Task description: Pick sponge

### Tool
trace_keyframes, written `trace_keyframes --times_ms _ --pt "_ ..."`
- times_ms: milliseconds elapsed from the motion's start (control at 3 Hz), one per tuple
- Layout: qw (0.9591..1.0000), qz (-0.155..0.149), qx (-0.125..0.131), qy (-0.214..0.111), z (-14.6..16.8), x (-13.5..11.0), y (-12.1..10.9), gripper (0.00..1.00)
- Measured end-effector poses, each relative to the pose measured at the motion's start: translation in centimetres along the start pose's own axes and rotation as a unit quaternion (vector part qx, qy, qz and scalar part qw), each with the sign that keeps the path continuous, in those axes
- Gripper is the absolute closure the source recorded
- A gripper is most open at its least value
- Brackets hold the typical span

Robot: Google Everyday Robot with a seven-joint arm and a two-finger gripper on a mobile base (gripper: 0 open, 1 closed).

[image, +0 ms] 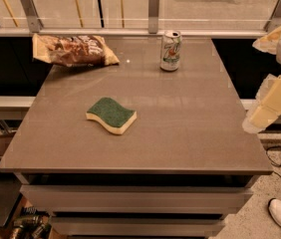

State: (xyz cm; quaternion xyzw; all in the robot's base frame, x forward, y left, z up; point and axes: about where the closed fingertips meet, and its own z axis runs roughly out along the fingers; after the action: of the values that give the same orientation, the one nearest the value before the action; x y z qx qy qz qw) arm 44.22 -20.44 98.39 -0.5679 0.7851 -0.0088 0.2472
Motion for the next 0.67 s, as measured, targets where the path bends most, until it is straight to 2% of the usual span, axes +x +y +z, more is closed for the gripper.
trace_keyframes --times_ms 333,667 --pt "0.9974 0.036 0.008 -0.061 1.4 -0.5 0.1 0.00" --pt "0.9896 0.073 0.012 -0.124 2.8 -1.0 0.8 0.00"
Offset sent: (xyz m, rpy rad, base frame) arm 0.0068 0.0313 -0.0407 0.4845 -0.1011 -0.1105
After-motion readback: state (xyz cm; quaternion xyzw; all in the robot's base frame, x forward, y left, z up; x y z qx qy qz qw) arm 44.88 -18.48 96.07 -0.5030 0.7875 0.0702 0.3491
